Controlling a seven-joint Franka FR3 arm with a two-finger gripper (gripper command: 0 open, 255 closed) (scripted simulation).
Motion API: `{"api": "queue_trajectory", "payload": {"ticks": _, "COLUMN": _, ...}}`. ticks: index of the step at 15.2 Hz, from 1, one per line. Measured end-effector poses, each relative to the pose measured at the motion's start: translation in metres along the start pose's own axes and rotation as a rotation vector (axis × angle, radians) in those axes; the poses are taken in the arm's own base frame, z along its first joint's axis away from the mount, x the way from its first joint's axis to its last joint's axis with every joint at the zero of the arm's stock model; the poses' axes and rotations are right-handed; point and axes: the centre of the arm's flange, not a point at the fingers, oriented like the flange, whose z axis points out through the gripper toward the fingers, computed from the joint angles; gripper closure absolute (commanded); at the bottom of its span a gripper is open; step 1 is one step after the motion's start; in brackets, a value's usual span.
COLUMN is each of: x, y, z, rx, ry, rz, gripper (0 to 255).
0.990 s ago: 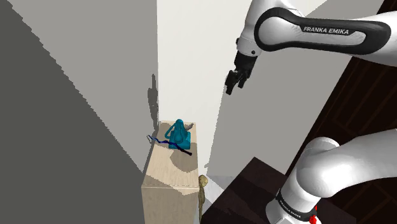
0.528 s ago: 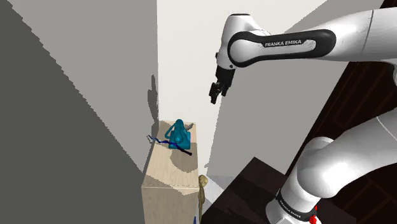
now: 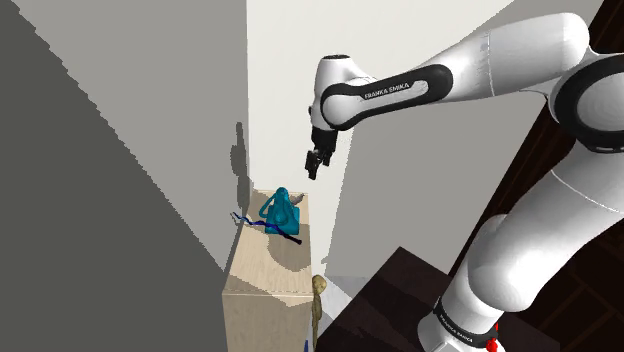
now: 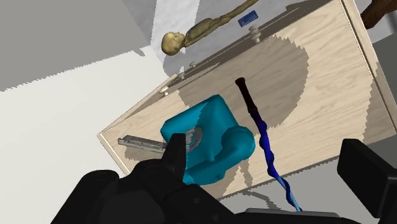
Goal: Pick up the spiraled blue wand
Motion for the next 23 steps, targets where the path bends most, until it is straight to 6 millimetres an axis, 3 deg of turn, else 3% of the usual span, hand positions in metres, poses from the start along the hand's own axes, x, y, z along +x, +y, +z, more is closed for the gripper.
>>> {"api": "queue_trajectory", "payload": {"ticks": 4, "x": 0.037, "y": 0.002, "z": 0.044, "rx": 0.003, "ry": -0.022, "rz": -0.063, "gripper": 0}}
{"api": "queue_trajectory", "payload": {"ticks": 13, "x": 0.112, "y": -0.031, "z": 0.137, "rx": 0.011, "ry": -0.072, "rz": -0.206, "gripper": 0}}
{"api": "queue_trajectory", "payload": {"ticks": 23, "x": 0.173, "y": -0.066, "z": 0.242, "rx": 0.019, "ry": -0.122, "rz": -0.35, "gripper": 0}}
